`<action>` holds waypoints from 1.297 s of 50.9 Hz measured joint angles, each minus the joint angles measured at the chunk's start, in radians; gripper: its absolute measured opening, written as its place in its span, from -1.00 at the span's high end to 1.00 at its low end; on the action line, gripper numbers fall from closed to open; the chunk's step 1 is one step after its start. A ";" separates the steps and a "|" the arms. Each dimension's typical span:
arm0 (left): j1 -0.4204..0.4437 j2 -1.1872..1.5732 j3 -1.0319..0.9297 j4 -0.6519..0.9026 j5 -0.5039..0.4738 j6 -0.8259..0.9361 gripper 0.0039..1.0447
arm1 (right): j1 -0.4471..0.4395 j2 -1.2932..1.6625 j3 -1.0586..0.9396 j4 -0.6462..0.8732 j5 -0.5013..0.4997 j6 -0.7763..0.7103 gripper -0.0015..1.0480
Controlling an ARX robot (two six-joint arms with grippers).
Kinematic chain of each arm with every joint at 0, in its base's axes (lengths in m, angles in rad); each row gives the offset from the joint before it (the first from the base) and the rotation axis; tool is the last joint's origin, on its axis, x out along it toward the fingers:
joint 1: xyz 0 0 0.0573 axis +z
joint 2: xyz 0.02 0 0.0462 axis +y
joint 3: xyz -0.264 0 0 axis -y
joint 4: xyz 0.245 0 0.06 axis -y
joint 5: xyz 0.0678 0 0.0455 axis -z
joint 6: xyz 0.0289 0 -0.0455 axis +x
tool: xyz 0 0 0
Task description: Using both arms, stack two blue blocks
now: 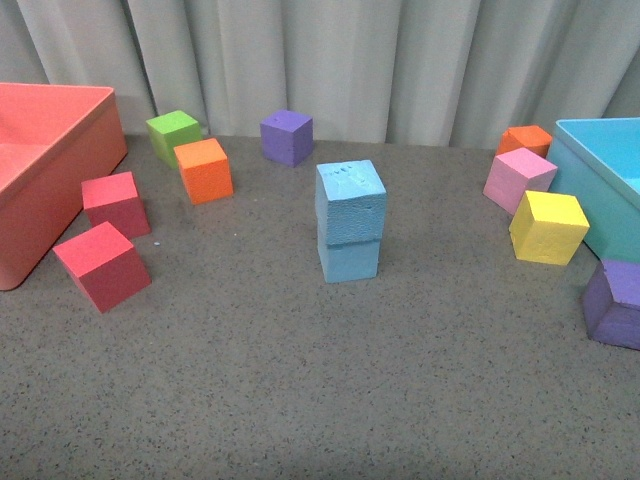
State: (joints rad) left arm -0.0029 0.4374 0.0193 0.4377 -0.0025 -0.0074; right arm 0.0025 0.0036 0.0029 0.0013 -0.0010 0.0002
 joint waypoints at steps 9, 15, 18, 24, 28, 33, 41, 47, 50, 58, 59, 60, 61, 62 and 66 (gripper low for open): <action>0.000 -0.099 0.000 -0.096 0.000 0.000 0.93 | 0.000 0.000 0.000 0.000 0.000 0.000 -0.81; 0.000 -0.145 0.000 -0.141 0.000 0.000 0.93 | 0.000 0.000 0.000 0.000 0.000 0.000 -0.81; 0.000 -0.172 0.000 -0.168 0.000 0.000 0.93 | 0.000 0.000 0.000 0.000 0.000 0.000 -0.81; 0.000 -0.202 0.000 -0.198 0.000 0.000 0.93 | 0.000 0.000 0.000 0.000 0.000 0.000 -0.81; 0.000 -0.221 0.000 -0.218 0.000 0.000 0.93 | 0.000 0.000 0.000 0.000 0.000 0.000 -0.81; 0.000 -0.241 0.000 -0.238 0.000 0.000 0.93 | 0.000 0.000 0.000 0.000 0.000 0.000 -0.81; 0.000 -0.356 0.000 -0.385 0.001 0.000 0.93 | 0.000 0.000 0.000 0.000 0.000 0.000 -0.81; 0.000 -0.431 0.000 -0.434 0.001 0.000 0.93 | 0.000 0.000 0.000 0.000 0.000 0.000 -0.81; 0.000 -0.432 0.000 -0.435 0.000 0.000 0.93 | 0.000 0.000 0.000 0.000 0.000 0.000 -0.81; 0.000 -0.433 0.000 -0.436 0.000 0.000 0.27 | 0.000 0.000 0.000 0.000 0.000 0.000 -0.81; 0.000 -0.433 0.000 -0.436 0.001 0.000 0.20 | 0.000 0.000 0.000 0.000 0.000 0.000 -0.81; 0.000 -0.433 0.000 -0.436 0.000 0.000 0.17 | 0.000 0.000 0.000 0.000 0.000 0.000 -0.81; 0.000 -0.433 0.000 -0.436 0.000 0.000 0.10 | 0.000 0.000 0.000 0.000 0.000 0.000 -0.81; 0.000 -0.433 0.000 -0.436 0.000 0.000 0.03 | 0.000 0.000 0.000 0.000 0.000 0.000 -0.81; 0.000 -0.433 0.000 -0.436 0.000 0.000 -0.21 | 0.000 0.000 0.000 0.000 0.000 0.000 -0.81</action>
State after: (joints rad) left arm -0.0029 0.0044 0.0193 0.0021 -0.0021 -0.0074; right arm 0.0025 0.0036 0.0029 0.0013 -0.0013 0.0002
